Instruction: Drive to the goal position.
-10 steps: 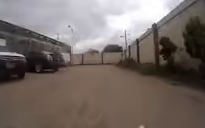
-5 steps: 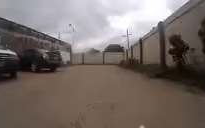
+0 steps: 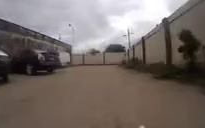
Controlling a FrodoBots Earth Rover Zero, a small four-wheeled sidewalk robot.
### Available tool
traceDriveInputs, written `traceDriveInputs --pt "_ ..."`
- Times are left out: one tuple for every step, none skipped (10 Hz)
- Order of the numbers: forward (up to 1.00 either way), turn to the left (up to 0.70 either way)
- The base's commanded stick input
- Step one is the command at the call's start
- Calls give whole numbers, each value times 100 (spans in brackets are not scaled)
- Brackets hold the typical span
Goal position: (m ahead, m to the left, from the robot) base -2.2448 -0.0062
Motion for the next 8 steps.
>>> traceDriveInputs --pt "100 0" --pt "100 0" --pt "100 0" --pt "100 0" --pt "100 0" --pt "100 0" --pt "100 -25" --pt "100 -8"
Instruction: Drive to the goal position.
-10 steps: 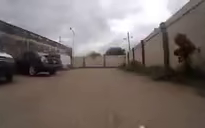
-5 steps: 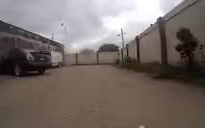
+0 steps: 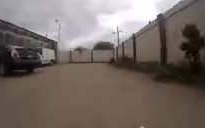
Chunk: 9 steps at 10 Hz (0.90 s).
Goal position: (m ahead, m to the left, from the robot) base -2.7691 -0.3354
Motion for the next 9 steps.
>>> traceDriveInputs --pt "100 0" --pt "100 0" --pt "100 0" --pt "100 0" --pt "100 0" --pt "100 0" --pt "100 0" --pt "100 0" --pt "100 0"
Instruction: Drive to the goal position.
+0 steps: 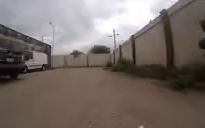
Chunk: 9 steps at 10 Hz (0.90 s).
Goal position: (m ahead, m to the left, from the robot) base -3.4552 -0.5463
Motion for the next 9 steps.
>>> traceDriveInputs --pt "100 0" --pt "100 0" --pt "100 0" --pt "100 0" --pt "100 0" --pt "100 0" --pt "100 0" --pt "100 0" --pt "100 27"
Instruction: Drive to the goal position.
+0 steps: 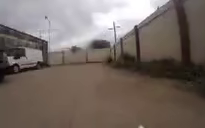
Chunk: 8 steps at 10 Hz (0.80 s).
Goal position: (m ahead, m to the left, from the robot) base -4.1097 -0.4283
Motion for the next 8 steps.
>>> traceDriveInputs --pt "100 25" --pt "100 8" --pt "100 0" --pt "100 0" --pt "100 0" --pt "100 0" --pt "100 0" --pt "100 0"
